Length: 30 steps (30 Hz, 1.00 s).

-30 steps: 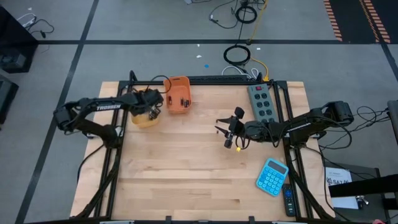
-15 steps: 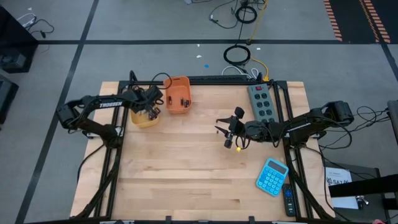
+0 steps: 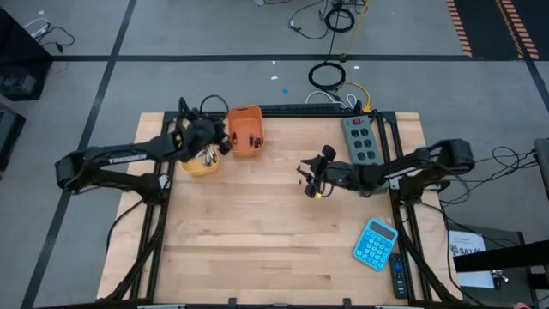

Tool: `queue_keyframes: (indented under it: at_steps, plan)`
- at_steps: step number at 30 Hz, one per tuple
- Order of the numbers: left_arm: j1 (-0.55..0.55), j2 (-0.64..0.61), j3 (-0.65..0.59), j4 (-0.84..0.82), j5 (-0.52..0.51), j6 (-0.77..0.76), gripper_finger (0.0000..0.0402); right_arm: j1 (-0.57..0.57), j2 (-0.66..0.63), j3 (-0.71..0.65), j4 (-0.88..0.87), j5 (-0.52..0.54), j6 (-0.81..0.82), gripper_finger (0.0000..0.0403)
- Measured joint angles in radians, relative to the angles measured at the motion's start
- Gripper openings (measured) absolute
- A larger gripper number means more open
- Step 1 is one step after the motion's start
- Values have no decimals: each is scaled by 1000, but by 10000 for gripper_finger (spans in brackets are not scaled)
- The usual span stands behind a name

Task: Sort batteries
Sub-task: Put the black battery into the orange bin

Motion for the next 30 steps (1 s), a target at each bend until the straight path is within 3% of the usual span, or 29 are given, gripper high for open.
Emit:
queue_keyframes:
  at_steps: [3, 7, 13, 19, 25, 28, 30]
  plan:
    - [-76, -30, -49, 103, 107, 13, 137, 3, 84, 0, 42, -1, 7, 174]
    - [-162, -37, -93, 129, 122, -7, 137, 53, 133, 0, 59, 108, 18, 177]
    - [-250, -33, -158, 181, 127, -69, 137, 81, 174, 0, 82, 137, 79, 173]
    - [-280, -33, -212, 337, 127, -67, 137, 80, 257, 0, 151, 131, 116, 172]
    - [-280, -33, -215, 362, 130, -56, 137, 81, 329, 0, 152, 130, 169, 171]
    - [-280, -33, -215, 362, 130, -36, 137, 81, 322, 0, 162, 133, 164, 151]
    - [-278, -33, -215, 362, 130, -33, 137, 81, 320, 0, 168, 129, 152, 106]
